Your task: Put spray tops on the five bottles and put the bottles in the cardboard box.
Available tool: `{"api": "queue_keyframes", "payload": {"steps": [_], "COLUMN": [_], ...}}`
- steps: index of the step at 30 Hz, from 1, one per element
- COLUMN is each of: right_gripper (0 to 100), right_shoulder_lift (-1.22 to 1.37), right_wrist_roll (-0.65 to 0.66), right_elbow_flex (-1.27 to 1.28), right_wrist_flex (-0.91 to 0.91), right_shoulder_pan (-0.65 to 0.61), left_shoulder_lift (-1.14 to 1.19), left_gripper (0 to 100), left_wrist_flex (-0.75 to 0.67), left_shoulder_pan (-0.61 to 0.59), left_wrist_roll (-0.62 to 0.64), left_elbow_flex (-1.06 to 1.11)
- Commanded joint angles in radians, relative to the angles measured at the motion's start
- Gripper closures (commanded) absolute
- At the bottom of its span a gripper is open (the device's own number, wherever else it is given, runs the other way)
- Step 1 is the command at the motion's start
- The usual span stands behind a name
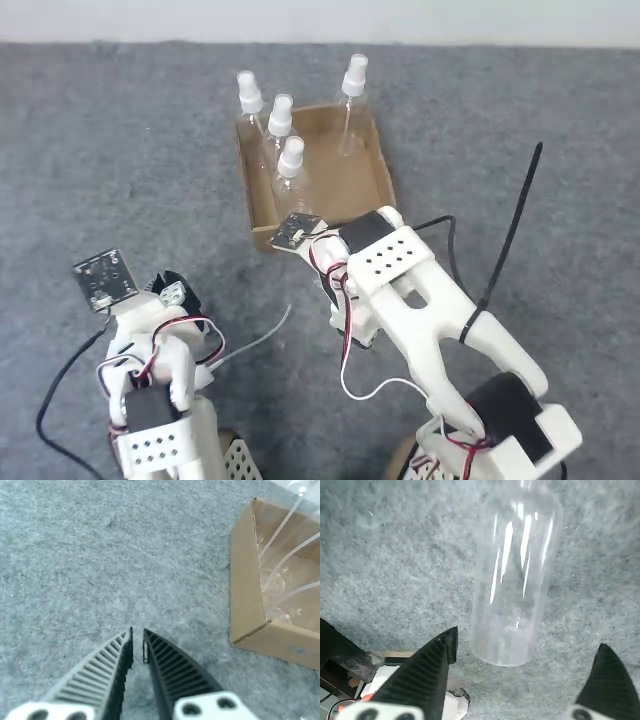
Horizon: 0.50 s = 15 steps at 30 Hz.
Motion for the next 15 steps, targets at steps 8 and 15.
{"api": "queue_keyframes", "payload": {"steps": [8, 15], "right_gripper": [66.8, 66.9], "right_shoulder_lift": [-0.058, -0.018], "right_wrist_roll": [0.005, 0.003], "right_elbow_flex": [-0.029, -0.026], "right_wrist_flex": [-0.128, -0.228], "right_shoulder_pan": [-0.021, -0.079], "left_shoulder_lift": [-0.015, -0.015], "left_gripper": [97, 97], "left_wrist_flex": [-0.015, -0.015], "left_shoulder_pan": [-0.002, -0.002], "left_wrist_roll": [-0.005, -0.005], "left_elbow_flex": [-0.013, -0.013]}}
